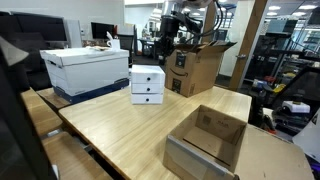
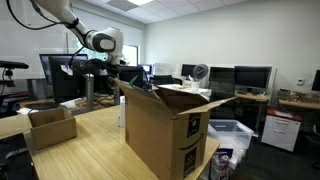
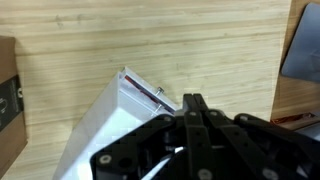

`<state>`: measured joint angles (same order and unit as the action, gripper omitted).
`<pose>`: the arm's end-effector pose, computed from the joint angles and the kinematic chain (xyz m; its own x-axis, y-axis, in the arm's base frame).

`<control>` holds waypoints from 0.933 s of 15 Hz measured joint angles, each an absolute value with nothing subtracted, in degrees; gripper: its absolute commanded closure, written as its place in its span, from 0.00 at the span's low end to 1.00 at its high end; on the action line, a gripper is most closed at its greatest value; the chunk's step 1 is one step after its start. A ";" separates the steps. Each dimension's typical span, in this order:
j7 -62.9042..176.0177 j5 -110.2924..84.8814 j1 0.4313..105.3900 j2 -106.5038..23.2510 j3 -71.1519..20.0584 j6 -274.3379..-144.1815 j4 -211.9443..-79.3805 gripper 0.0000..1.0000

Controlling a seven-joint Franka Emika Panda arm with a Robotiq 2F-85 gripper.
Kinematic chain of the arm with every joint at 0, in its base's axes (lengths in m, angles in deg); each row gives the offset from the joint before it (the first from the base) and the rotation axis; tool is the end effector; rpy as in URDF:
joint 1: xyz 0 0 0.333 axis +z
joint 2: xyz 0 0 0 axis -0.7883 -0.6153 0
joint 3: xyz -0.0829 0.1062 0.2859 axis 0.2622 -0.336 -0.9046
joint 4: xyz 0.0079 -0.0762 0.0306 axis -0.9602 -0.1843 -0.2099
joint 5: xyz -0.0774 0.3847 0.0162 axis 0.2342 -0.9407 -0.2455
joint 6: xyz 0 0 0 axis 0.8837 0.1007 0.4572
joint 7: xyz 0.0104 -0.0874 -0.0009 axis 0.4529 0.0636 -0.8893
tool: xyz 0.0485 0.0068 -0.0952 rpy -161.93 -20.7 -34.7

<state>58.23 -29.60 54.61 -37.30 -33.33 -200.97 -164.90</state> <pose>0.6003 0.0741 0.3778 0.9902 -0.1399 0.0039 -0.1358 -0.9669 -0.2159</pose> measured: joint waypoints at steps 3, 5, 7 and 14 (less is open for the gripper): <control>58.23 -30.84 54.88 -39.10 -34.02 -200.97 -164.88 0.98; 58.23 -31.07 54.89 -40.30 -34.07 -200.98 -164.76 0.98; 58.23 -31.07 54.88 -41.82 -33.97 -201.14 -164.37 0.98; 58.73 -30.38 54.88 -46.09 -32.46 -205.73 -162.05 0.98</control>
